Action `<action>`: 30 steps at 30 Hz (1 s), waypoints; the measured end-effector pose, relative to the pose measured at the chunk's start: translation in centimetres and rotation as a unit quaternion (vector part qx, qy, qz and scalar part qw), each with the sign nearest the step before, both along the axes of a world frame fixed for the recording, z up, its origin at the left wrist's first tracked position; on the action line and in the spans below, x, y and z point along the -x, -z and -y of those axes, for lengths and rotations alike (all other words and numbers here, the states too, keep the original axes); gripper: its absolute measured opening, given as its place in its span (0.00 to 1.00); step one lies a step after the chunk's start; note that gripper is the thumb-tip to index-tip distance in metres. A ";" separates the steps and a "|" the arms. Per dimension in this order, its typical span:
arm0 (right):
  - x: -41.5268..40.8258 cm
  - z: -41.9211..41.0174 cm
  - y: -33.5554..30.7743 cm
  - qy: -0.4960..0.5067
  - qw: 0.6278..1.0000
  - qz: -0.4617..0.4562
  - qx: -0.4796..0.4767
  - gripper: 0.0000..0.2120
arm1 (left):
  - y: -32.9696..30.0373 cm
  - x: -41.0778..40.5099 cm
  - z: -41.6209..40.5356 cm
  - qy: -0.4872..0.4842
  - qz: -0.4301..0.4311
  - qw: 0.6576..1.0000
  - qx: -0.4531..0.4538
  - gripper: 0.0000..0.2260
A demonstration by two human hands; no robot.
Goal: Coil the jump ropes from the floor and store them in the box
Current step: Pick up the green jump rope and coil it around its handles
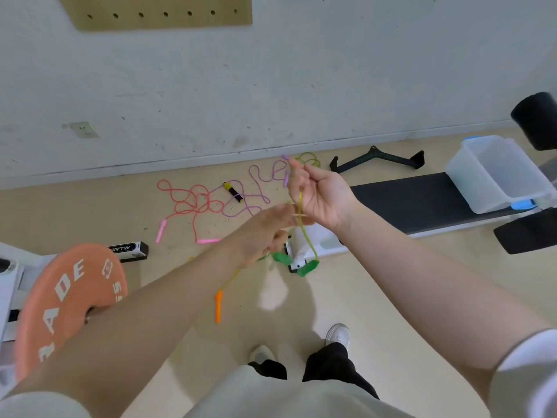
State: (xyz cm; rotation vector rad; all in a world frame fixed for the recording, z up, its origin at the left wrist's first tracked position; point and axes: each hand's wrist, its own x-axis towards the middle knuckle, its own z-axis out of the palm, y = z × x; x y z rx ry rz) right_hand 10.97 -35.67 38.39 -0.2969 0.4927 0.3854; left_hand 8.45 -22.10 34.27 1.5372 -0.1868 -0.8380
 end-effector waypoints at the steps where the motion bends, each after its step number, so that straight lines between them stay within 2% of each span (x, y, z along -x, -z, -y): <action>1: -0.1 -0.1 -0.2 0.021 1.000 0.000 0.008 0.15 | -0.2 0.4 0.6 0.034 0.027 0.999 -0.020 0.14; 3: -0.3 0.1 -0.5 0.055 0.998 0.014 0.032 0.13 | -0.3 0.9 1.6 0.057 0.039 0.997 -0.033 0.07; 5: -0.5 0.9 -0.4 0.064 0.995 0.031 0.068 0.10 | 0.0 1.0 2.2 0.042 0.049 0.997 -0.035 0.09; 7: -0.2 1.9 -0.1 0.027 0.983 0.045 0.177 0.14 | 0.0 0.6 2.4 -0.007 0.058 0.998 -0.031 0.10; 10: 1.4 3.1 1.4 -0.078 0.931 0.077 0.347 0.20 | -0.7 -0.3 3.1 -0.071 0.041 0.997 0.015 0.09; 12: 2.8 3.7 2.4 -0.153 0.900 0.111 0.393 0.21 | -0.9 -1.0 3.7 -0.106 0.001 0.993 0.052 0.08; 14: 3.9 4.1 3.0 -0.212 0.866 0.164 0.423 0.18 | -1.0 -1.7 4.4 -0.140 -0.038 0.985 0.098 0.09; 16: 4.4 4.3 3.7 -0.213 0.831 0.207 0.471 0.14 | -1.6 -2.2 4.9 -0.184 -0.069 0.970 0.142 0.09; 19: 4.4 4.4 3.9 -0.148 0.780 0.235 0.561 0.09 | -2.7 -3.0 5.5 -0.243 -0.120 0.944 0.189 0.09; 20: 4.4 4.5 3.8 -0.158 0.762 0.241 0.580 0.06 | -2.9 -3.3 5.7 -0.256 -0.130 0.937 0.199 0.09; 22: 4.3 4.7 3.6 -0.200 0.737 0.255 0.594 0.08 | -3.4 -3.7 6.1 -0.275 -0.135 0.929 0.207 0.11; 24: 3.9 4.9 3.1 -0.211 0.735 0.262 0.589 0.10 | -4.0 -4.0 6.5 -0.289 -0.132 0.925 0.206 0.12; 28: 2.7 5.8 2.3 -0.178 0.816 0.249 0.491 0.14 | -4.8 -4.3 7.6 -0.335 -0.125 0.911 0.206 0.13; 30: 2.3 6.3 2.0 -0.189 0.827 0.255 0.463 0.15 | -4.8 -4.7 8.1 -0.361 -0.078 0.917 0.152 0.13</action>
